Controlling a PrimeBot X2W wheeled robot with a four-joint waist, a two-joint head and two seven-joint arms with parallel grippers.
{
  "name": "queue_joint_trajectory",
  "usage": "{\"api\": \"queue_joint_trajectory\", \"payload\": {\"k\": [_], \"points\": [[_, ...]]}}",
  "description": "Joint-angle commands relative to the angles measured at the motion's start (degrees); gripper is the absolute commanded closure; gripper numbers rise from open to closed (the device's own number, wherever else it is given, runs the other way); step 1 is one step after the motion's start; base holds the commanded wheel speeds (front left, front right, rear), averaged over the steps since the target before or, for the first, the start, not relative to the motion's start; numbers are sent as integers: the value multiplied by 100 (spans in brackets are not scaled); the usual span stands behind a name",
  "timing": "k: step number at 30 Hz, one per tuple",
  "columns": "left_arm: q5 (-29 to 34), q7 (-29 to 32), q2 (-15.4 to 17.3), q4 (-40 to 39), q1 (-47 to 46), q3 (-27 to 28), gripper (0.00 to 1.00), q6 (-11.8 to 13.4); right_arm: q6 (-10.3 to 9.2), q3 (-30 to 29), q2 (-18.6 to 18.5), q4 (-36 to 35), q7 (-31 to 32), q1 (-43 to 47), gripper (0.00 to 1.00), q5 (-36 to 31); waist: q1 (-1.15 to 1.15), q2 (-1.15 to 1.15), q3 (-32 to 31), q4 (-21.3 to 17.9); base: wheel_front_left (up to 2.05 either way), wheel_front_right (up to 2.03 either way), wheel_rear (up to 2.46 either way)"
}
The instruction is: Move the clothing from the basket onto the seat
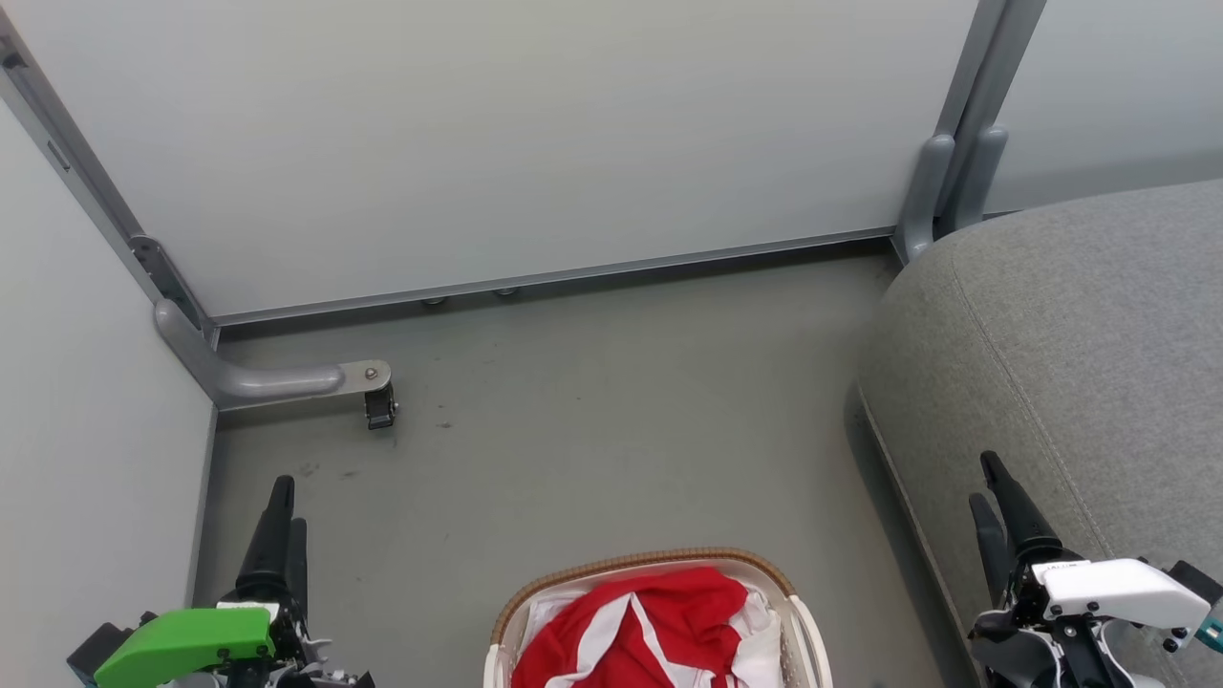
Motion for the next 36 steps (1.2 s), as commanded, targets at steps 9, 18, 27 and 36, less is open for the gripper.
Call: {"api": "queue_joint_trajectory", "payload": {"k": [9, 18, 27, 36], "points": [[781, -273, 28, -307, -3, -36, 0, -4, 1, -108, -62, -253, -277, -50, 0, -897, 0, 0, 9, 6, 0, 0, 0], [1760, -479, 34, -634, 1, -70, 0, 69, 1, -212, -73, -464, -485, -53, 0, -1799, 0, 0, 20, 18, 0, 0, 0], [2803, -663, 40, -852, 38, -305, 0, 264, 1, -138, -84, -672, -673, -38, 0, -2810, 0, 0, 30, 25, 0, 0, 0], [3724, -840, 46, -919, 131, -477, 0, 463, 2, 105, -90, -793, -847, 20, 0, -3813, 0, 0, 20, 30, 0, 0, 0]]}}
